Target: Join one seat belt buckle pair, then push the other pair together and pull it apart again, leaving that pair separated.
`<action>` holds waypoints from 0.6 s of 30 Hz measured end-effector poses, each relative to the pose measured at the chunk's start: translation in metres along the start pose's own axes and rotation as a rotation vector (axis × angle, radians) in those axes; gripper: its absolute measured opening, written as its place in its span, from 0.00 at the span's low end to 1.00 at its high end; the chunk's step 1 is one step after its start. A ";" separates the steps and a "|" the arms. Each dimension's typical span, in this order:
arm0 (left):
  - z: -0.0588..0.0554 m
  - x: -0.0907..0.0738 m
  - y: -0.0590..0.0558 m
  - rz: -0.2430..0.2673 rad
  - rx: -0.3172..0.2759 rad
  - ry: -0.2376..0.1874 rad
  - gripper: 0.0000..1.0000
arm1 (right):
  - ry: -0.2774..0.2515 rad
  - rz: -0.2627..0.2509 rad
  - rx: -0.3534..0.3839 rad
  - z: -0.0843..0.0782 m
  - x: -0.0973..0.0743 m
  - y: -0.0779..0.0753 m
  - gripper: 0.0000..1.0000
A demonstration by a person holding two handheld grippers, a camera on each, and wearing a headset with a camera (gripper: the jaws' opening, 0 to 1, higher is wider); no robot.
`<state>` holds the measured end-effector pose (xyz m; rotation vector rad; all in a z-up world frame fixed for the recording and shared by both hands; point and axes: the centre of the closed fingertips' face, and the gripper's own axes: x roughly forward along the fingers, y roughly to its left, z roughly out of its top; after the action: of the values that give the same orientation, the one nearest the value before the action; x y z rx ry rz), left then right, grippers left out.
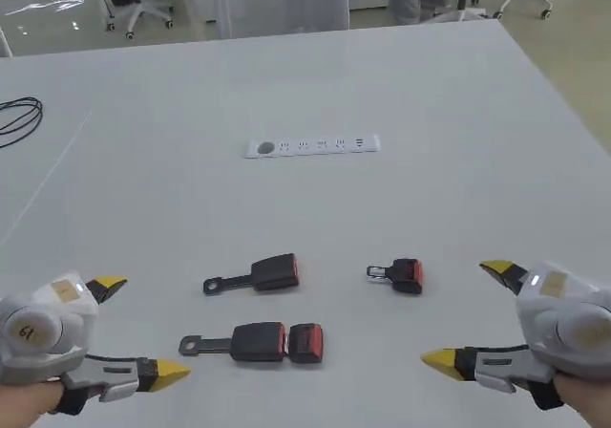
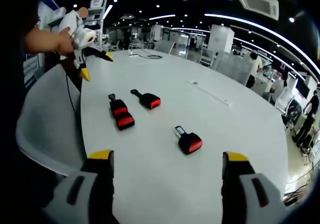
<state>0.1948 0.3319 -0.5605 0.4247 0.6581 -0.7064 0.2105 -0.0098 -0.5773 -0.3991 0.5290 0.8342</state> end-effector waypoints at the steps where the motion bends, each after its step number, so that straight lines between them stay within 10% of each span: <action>1: -0.001 -0.001 -0.001 -0.003 -0.008 0.000 1.00 | -0.001 -0.001 0.002 -0.001 0.000 0.000 0.92; 18: -0.008 -0.004 -0.002 0.033 -0.078 -0.035 1.00 | 0.014 -0.055 0.057 -0.015 -0.003 -0.005 1.00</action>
<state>0.1876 0.3368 -0.5644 0.3503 0.6423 -0.6538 0.2081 -0.0226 -0.5870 -0.3665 0.5515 0.7619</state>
